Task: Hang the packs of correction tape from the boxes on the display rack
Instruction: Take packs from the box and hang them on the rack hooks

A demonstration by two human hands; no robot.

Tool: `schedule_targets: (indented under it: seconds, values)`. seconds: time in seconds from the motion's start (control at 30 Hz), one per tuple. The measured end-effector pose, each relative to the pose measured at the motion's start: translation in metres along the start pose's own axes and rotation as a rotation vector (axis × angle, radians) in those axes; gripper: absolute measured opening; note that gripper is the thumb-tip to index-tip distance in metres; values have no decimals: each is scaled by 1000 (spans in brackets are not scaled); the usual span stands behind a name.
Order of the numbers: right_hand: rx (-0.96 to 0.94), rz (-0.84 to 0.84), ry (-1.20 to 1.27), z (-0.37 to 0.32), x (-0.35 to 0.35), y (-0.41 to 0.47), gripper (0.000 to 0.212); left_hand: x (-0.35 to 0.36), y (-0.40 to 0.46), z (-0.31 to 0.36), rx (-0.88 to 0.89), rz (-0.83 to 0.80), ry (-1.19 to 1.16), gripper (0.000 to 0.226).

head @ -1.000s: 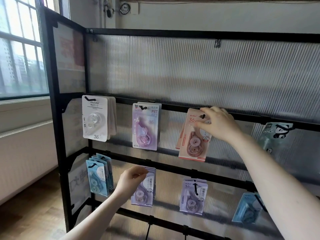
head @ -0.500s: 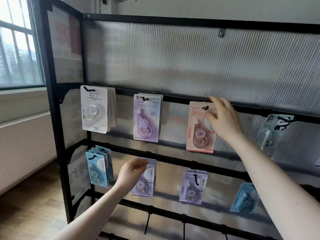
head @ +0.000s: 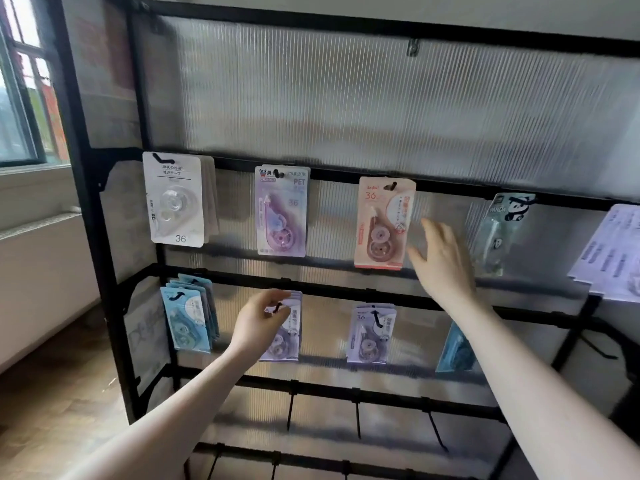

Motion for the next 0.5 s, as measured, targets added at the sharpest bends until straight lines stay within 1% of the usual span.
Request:
schedule_targets:
  seconds: [0.27,0.37,0.5]
  values:
    - [16,-152,-56,34,13,-50,49,15,-33,23,31,26,160,25]
    - [25,-217,-66,57,20,-69,50,31,-47,31,36,34,212,26]
    - [43,-283,-58,99,26,-96,50,64,-69,37,-5,26,255,27]
Point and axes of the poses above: each hand's wrist, its own y-axis towards the middle knuckle, its own x-axis out of the palm, z = x × y, the point moved 2 cm from there along y, towards the middle knuckle, and after that the axes turned 6 degrees about x, right-handed, at the moved point
